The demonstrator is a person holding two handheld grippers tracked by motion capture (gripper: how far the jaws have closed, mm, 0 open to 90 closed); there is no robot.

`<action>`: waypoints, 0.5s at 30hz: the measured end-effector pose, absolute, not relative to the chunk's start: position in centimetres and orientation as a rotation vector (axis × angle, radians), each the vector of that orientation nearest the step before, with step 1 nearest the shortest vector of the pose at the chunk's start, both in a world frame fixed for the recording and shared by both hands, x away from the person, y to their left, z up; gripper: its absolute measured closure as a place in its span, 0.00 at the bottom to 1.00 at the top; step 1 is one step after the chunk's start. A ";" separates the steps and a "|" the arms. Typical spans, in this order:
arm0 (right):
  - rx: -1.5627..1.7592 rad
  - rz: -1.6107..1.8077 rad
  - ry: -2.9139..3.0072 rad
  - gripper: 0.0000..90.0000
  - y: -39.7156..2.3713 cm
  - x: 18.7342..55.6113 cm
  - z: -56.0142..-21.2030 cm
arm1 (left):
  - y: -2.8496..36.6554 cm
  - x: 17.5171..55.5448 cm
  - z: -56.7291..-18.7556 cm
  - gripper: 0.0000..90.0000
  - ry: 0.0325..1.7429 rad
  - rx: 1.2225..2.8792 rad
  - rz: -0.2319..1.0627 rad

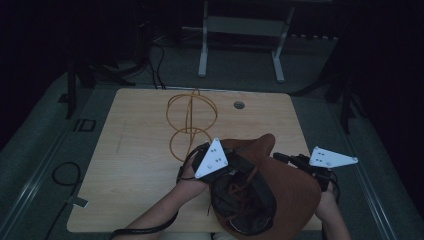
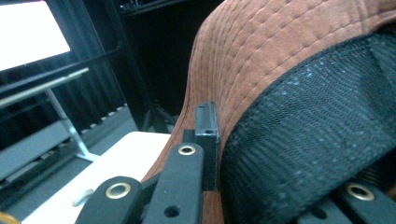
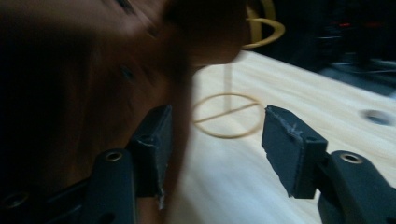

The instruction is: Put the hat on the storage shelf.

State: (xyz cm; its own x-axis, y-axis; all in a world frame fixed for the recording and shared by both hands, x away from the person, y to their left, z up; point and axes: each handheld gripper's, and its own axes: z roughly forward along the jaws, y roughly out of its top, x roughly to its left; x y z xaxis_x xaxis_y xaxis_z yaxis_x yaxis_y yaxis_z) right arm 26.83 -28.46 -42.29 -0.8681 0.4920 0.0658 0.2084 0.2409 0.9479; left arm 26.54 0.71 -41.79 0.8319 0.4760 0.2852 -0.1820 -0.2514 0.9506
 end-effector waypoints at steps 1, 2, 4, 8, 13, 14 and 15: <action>0.629 1.694 2.285 0.46 -28.1 26.9 -42.4 | 0.6 26.6 -41.8 0.96 0.232 1.719 0.618; 0.608 1.723 2.292 0.46 -27.9 26.9 -42.5 | 0.5 26.6 -41.7 0.96 0.228 1.719 0.623; 0.585 1.805 2.299 0.45 -27.5 27.1 -42.5 | 0.4 26.6 -41.6 0.96 0.223 1.712 0.631; 0.543 1.824 2.298 0.45 -26.7 27.3 -42.4 | -0.2 26.3 -41.4 0.96 0.196 1.695 0.634; 0.480 1.859 2.289 0.48 -25.4 27.4 -41.9 | -1.5 25.6 -40.9 0.96 0.160 1.688 0.666; 0.480 1.859 2.289 0.48 -25.4 27.4 -41.9 | -1.5 25.6 -40.9 0.96 0.160 1.688 0.666; 0.472 1.856 2.286 0.54 -25.3 27.4 -41.5 | -1.6 25.7 -40.7 0.96 0.168 1.681 0.664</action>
